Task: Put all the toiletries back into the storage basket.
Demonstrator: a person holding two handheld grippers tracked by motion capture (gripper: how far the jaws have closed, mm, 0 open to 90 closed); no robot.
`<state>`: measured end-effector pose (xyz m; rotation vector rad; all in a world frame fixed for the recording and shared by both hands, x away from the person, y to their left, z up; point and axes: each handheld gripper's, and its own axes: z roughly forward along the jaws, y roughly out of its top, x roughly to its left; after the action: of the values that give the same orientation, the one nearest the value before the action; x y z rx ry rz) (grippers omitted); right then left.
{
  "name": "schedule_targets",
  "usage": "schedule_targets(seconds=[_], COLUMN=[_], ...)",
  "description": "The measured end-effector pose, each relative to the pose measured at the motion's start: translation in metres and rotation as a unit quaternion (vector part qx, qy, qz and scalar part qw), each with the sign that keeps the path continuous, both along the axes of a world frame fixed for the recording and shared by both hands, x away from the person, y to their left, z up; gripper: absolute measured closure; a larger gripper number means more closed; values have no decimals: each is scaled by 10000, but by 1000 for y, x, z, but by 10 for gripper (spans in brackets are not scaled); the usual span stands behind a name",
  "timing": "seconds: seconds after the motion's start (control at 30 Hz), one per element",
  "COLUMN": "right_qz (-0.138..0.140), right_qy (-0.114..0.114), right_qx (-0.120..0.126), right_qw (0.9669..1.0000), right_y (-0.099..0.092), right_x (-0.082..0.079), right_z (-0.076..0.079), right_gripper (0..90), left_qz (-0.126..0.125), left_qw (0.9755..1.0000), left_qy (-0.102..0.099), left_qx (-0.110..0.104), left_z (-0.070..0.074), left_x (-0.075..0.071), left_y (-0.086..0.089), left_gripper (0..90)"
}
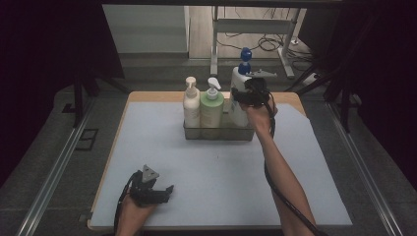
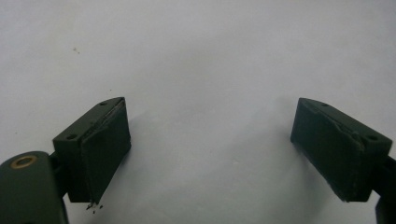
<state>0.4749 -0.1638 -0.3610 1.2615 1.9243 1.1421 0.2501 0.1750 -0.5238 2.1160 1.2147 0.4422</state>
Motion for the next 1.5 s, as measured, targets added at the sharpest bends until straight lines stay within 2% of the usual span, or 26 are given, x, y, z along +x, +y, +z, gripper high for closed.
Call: schedule_targets(seconds=[0.27,1.07,1.5], right_qz=[6,114,161], right_qy=[105,358,446], right_qx=[-20,-101,-128], right_qw=[9999,9992,9988], right_y=[3,-1,-3], right_x=[2,-10,-16], right_z=[-19,-47,-50], right_gripper=[402,401,392], left_qz=[3,5,4], left_qw=[10000,10000,10000], left_qy=[-1,-3,-8], left_qx=[-6,-12,-7], left_z=[0,0,0], left_x=[0,0,0], left_y=[0,0,0], left_gripper=[116,116,116])
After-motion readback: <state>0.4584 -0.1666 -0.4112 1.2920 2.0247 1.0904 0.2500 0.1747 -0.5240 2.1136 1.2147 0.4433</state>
